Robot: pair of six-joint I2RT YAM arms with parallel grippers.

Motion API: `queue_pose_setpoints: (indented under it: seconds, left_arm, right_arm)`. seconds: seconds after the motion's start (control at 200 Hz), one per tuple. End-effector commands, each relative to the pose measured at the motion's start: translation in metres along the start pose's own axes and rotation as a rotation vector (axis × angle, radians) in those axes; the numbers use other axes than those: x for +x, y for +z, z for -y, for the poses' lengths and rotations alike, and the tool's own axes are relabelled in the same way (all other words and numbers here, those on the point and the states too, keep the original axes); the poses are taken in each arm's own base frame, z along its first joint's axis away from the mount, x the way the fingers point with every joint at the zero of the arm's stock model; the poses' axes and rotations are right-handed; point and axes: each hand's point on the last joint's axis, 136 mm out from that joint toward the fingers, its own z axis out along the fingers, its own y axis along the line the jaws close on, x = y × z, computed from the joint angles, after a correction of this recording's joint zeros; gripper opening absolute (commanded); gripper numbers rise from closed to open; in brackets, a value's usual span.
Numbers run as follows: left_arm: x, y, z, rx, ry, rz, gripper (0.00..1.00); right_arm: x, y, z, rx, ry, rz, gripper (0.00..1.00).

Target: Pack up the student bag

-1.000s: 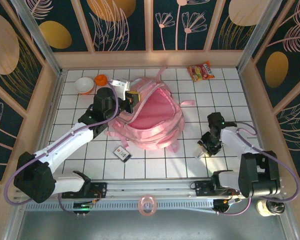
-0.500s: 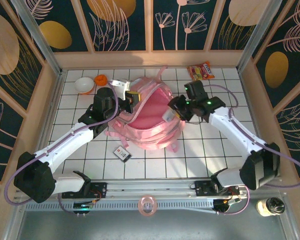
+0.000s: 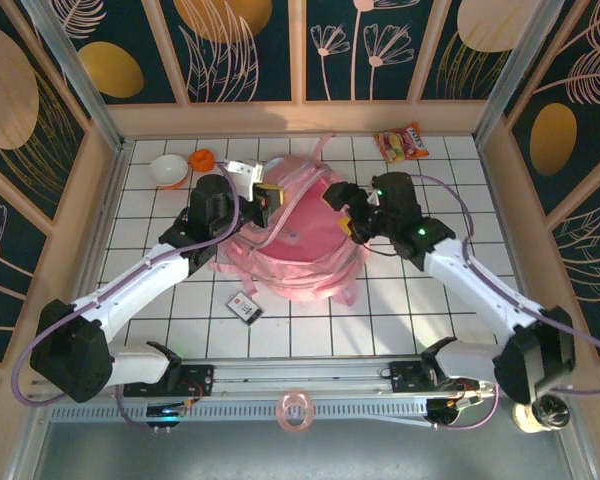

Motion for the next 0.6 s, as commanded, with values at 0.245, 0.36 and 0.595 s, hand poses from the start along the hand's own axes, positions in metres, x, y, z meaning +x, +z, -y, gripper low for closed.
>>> queue_pose_setpoints:
  seconds: [0.245,0.36,0.595]
  left_arm:
    - [-0.033,0.005,0.039,0.221,0.088,0.126,0.0]
    - [-0.03,0.005,0.045,0.264,0.098,0.12,0.0]
    - [0.01,-0.005,0.028,0.179,0.42,-0.059,0.63]
  right_arm:
    - [0.006,0.023,-0.051,-0.17,0.005,-0.061,0.78]
    - [0.003,0.04,-0.043,-0.171,0.025,-0.069,0.44]
    - [-0.018,0.029,-0.047,-0.203,-0.064,-0.116,0.0]
